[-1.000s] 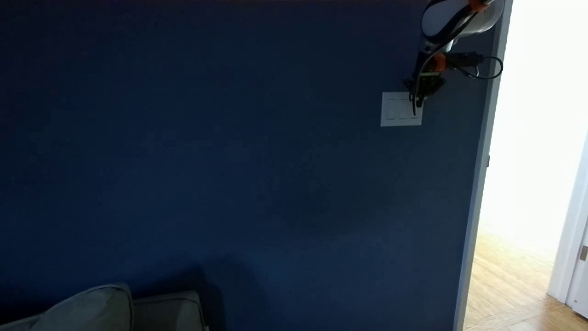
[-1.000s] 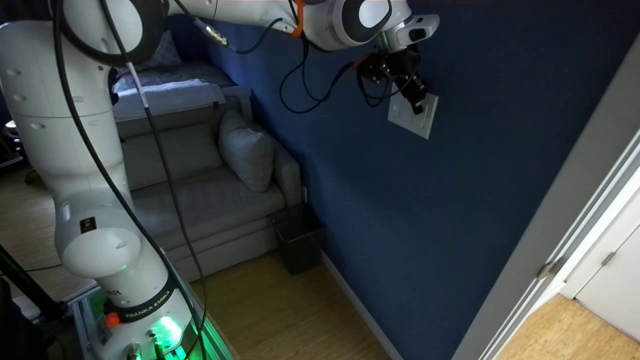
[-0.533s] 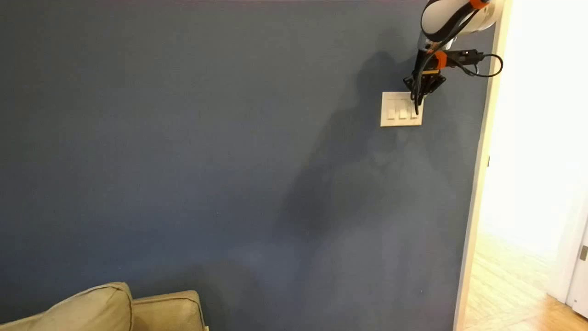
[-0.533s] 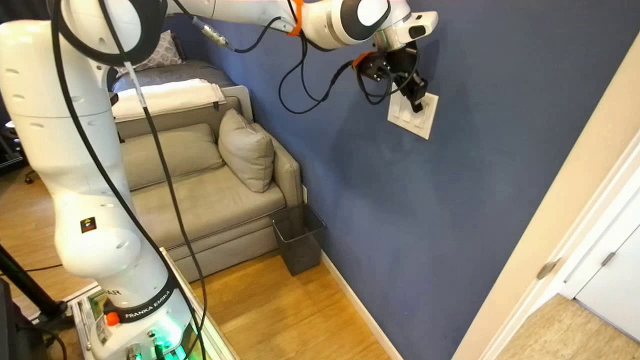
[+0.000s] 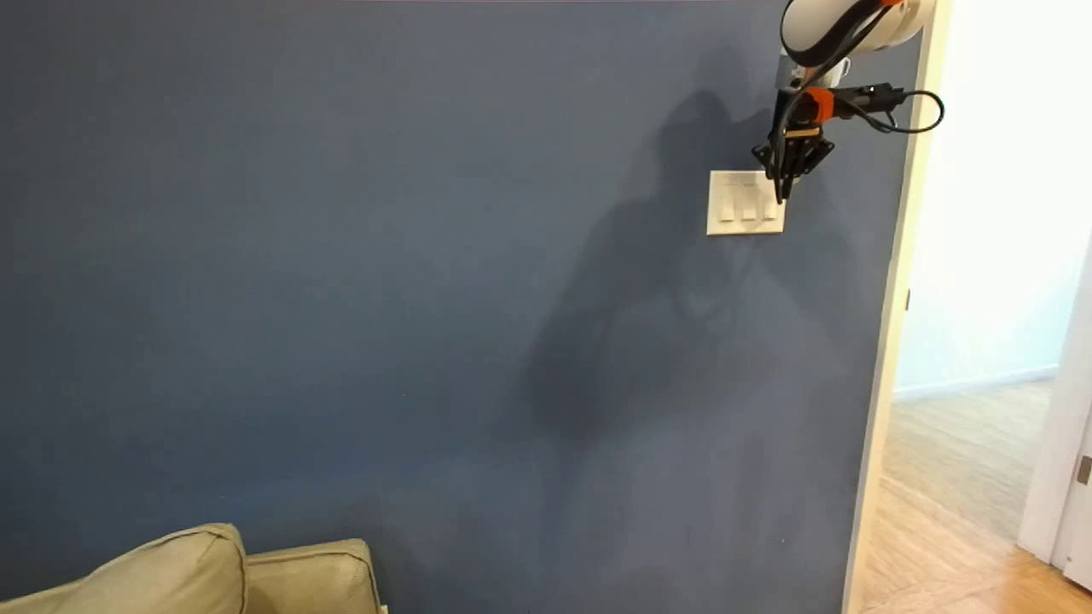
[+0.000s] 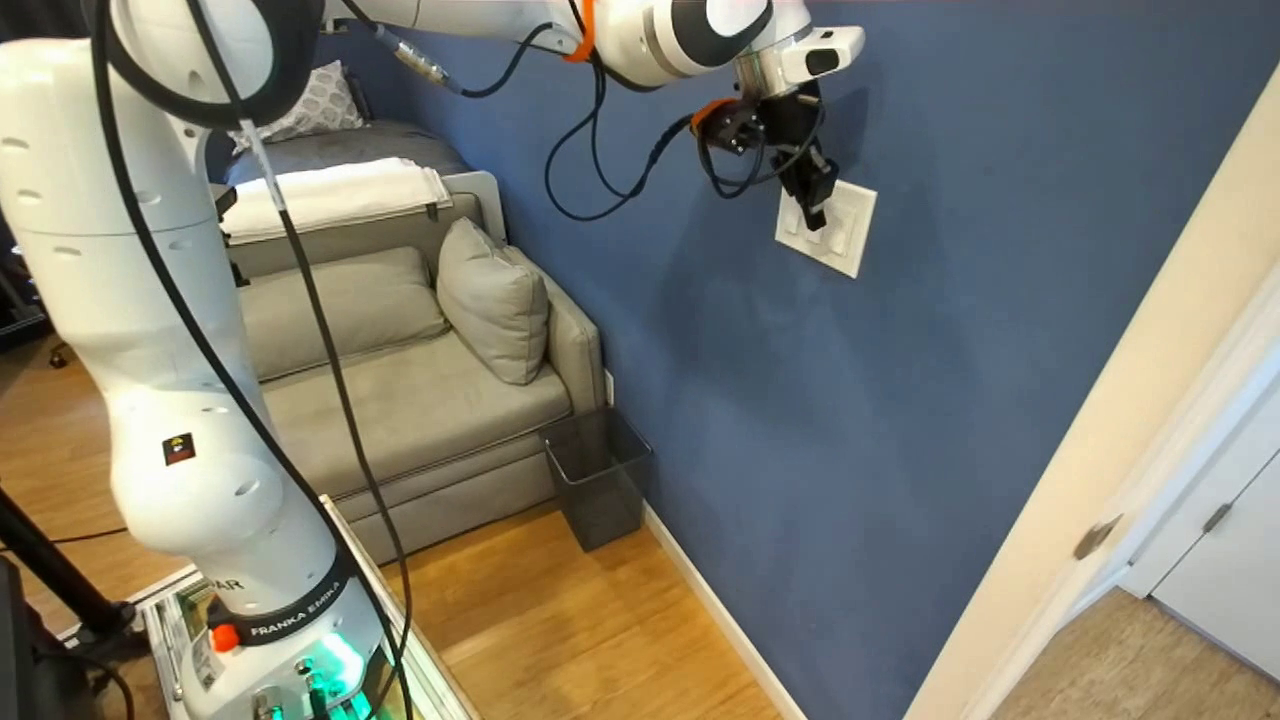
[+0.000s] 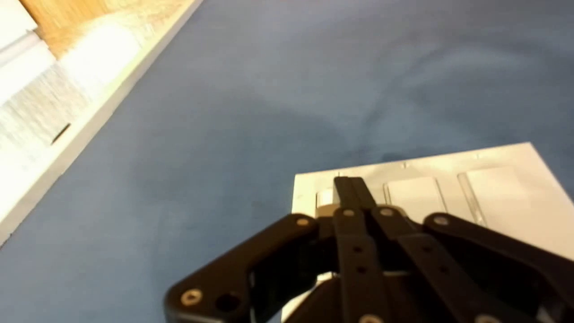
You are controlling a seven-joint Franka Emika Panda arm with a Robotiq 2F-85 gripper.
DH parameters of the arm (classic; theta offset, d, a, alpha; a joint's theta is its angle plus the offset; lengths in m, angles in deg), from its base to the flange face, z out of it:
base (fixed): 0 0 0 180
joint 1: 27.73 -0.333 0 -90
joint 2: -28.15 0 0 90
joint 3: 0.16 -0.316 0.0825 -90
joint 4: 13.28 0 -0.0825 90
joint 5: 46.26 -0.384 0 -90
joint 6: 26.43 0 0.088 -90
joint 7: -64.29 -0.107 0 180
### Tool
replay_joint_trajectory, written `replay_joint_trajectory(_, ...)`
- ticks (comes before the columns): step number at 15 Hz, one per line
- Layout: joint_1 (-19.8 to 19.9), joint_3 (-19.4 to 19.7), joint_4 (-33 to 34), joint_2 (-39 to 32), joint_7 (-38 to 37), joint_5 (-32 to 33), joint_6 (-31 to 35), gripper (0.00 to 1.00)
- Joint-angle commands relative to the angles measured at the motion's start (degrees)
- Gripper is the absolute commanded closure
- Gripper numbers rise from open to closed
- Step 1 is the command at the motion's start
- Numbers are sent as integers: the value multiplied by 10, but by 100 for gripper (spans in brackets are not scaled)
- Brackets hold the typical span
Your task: Turn all three light switches on
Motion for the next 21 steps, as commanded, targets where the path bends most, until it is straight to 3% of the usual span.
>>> replay_joint_trajectory(1, -12, -14, 1, 42, -19, 3, -124, 74)
replay_joint_trajectory(3, -17, -28, -1, 67, -9, -18, -196, 68)
replay_joint_trajectory(7, -28, -56, -1, 113, 27, -49, -298, 40)
replay_joint_trajectory(13, -39, -84, 0, 172, 49, -103, -365, 1)
replay_joint_trajectory(21, -43, -102, -8, 236, 53, -135, -409, 0)
